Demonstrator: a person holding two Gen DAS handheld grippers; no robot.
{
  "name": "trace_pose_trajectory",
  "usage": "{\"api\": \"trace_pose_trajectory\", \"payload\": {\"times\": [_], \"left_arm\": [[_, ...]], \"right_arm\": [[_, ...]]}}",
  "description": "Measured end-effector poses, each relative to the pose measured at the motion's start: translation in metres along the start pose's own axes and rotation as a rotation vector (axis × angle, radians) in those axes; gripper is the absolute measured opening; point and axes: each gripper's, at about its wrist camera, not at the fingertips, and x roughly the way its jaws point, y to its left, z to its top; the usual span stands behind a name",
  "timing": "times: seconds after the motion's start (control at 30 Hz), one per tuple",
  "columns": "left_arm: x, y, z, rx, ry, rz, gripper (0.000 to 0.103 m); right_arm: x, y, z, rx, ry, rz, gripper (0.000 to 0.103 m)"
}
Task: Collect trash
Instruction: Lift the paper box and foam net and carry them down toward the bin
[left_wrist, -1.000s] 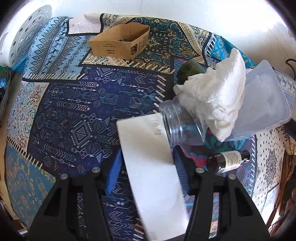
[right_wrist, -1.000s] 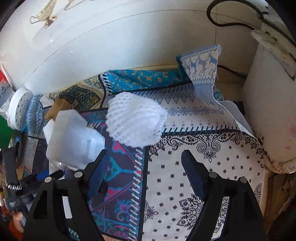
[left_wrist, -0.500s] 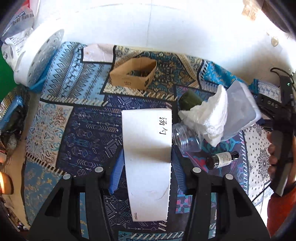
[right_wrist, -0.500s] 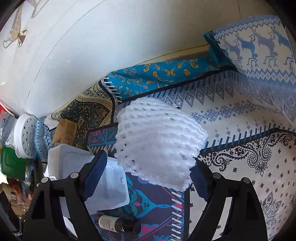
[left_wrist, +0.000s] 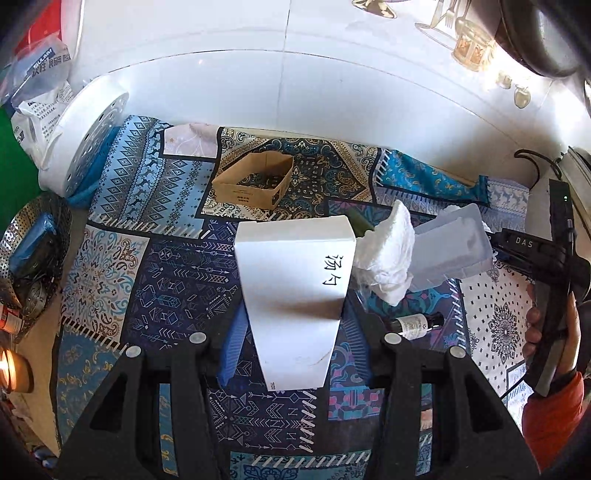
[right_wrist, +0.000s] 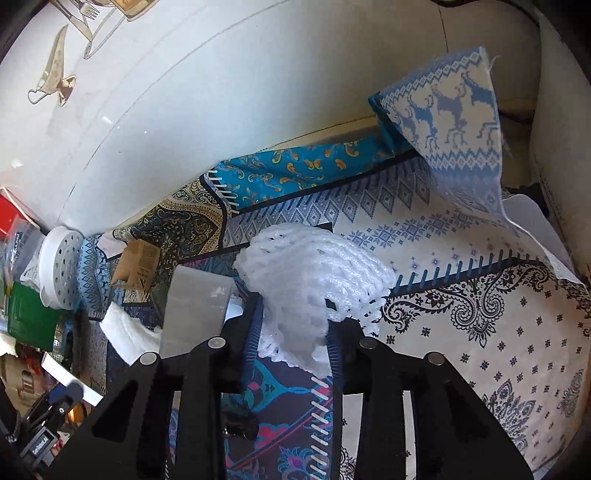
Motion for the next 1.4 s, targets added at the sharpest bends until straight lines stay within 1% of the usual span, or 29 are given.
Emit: {"api": "trace_pose_trajectory", "payload": {"times": [0.1,0.2,0.23,0.33,0.47,0.8,0.93,1.07,1.17,1.27,1.33,1.4], "left_arm": [[-0.008,-0.009,-0.003,0.010,-0.014,-0.003,0.050],[-0.021,-0.020,-0.006,0.019,-0.034,-0.004,0.050],[-0.025,-0.024,-0.007,0.021,-0.040,-0.004,0.050],[-0.040,-0.036,-0.014,0.021,-0.063,-0.007,0.050],[-0.063,-0.054,-0.028,0.015,-0.103,-0.001,0.050],[-0.133,-0.089,-0.073,0.007,-0.207,0.032,0.050],[-0.158,-0.092,-0.090,0.021,-0.229,0.023,0.050],[-0.179,-0.087,-0.111,0.035,-0.243,0.000,0.050],[-0.193,-0.078,-0.131,0.052,-0.246,-0.026,0.050],[-0.207,-0.066,-0.155,0.077,-0.244,-0.054,0.050],[-0.214,-0.056,-0.173,0.093,-0.229,-0.067,0.050],[-0.221,-0.045,-0.194,0.107,-0.211,-0.074,0.050]], "right_arm": [[-0.018,-0.001,-0.004,-0.005,-0.023,0.013,0.027],[-0.036,0.003,-0.008,-0.034,-0.054,0.005,0.023],[-0.044,0.003,-0.010,-0.044,-0.063,0.002,0.016],[-0.064,0.004,-0.016,-0.065,-0.081,0.011,0.016],[-0.088,0.007,-0.030,-0.115,-0.101,0.004,0.016],[-0.143,0.027,-0.077,-0.252,-0.114,0.039,0.016],[-0.170,0.039,-0.104,-0.285,-0.141,0.057,0.016],[-0.190,0.055,-0.138,-0.297,-0.163,0.072,0.016],[-0.201,0.068,-0.169,-0.299,-0.172,0.068,0.016],[-0.207,0.081,-0.204,-0.299,-0.181,0.041,0.016],[-0.208,0.089,-0.229,-0.287,-0.180,0.019,0.016],[-0.208,0.095,-0.255,-0.263,-0.171,0.023,0.016]]}}
